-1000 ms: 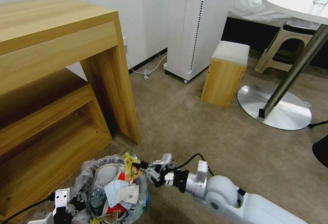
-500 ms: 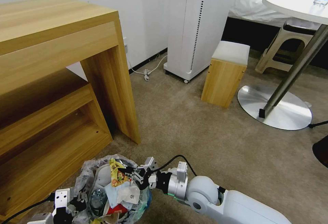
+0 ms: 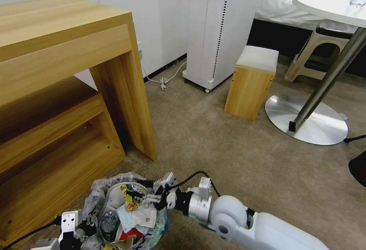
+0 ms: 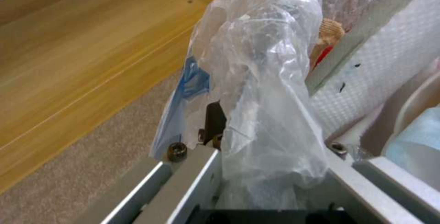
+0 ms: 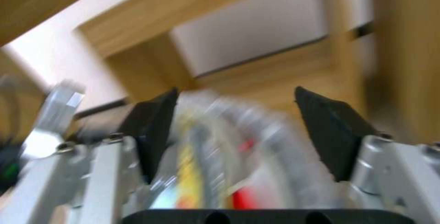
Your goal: Pick up the trash bin and place the garbage on the floor into it.
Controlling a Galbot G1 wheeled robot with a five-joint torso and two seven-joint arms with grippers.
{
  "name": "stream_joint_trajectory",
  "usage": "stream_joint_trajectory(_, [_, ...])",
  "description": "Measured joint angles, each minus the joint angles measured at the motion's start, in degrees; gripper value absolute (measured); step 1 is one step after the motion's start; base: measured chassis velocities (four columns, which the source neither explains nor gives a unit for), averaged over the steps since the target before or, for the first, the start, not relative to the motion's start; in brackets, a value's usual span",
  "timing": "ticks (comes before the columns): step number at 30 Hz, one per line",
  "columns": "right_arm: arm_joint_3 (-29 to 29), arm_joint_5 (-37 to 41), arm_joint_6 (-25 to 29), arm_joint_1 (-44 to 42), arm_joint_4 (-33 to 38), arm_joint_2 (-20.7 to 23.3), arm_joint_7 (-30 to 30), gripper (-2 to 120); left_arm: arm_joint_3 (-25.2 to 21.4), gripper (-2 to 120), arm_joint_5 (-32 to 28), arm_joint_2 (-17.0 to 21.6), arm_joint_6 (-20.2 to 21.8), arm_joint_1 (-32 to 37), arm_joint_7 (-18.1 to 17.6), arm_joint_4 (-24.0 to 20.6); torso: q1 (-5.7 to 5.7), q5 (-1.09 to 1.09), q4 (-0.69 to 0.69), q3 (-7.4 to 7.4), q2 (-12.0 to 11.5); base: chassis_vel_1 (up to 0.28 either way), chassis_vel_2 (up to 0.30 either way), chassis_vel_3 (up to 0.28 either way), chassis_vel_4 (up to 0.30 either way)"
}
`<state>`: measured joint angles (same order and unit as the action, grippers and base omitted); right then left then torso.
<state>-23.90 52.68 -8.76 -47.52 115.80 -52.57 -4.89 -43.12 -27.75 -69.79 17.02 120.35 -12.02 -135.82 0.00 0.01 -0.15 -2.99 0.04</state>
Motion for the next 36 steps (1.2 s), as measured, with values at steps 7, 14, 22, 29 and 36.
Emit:
stream_joint_trajectory(7, [7.07, 1.15, -9.32, 3.52, 4.57, 4.71, 16.59, 96, -0.65, 1, -0.69, 0.53, -0.29, -0.43, 1.08, -0.16, 0.0, 0.0, 0.01, 0.0, 0.0, 0.0, 0.0, 0.0, 0.0])
stream_joint_trajectory(14, [12.08, 0.24, -16.87, 1.8, 1.95, 8.09, 27.22, 100, -0.42, 1, -1.77, 0.69, -0.67, -1.74, 1.07, 0.46, 0.0, -0.01, 0.01, -0.01, 0.0, 0.0, 0.0, 0.0, 0.0])
stream_joint_trajectory(22, [18.22, -3.29, -17.59, -7.6, -2.24, 5.46, 28.86, 100, -4.81, 1, -8.71, 3.66, 0.45, -2.04, -2.22, -1.46, 0.0, -0.02, 0.0, 0.01, 0.01, 0.0, 0.0, 0.0, 0.0])
stream_joint_trajectory(29, [20.32, -6.43, -21.36, -10.53, -6.56, 4.58, 25.51, 100, -7.71, 1, -18.16, 6.03, 3.05, -0.97, -8.2, -3.06, 0.0, -0.01, 0.0, 0.0, 0.0, 0.0, 0.0, 0.0, 0.0])
stream_joint_trajectory(36, [18.08, -11.87, -21.22, -6.55, -9.85, 6.77, 13.6, 100, -8.16, 1, -22.29, 5.87, 4.01, -2.04, -10.87, -3.12, 0.0, -0.01, 0.0, 0.0, 0.0, 0.0, 0.0, 0.0, 0.0])
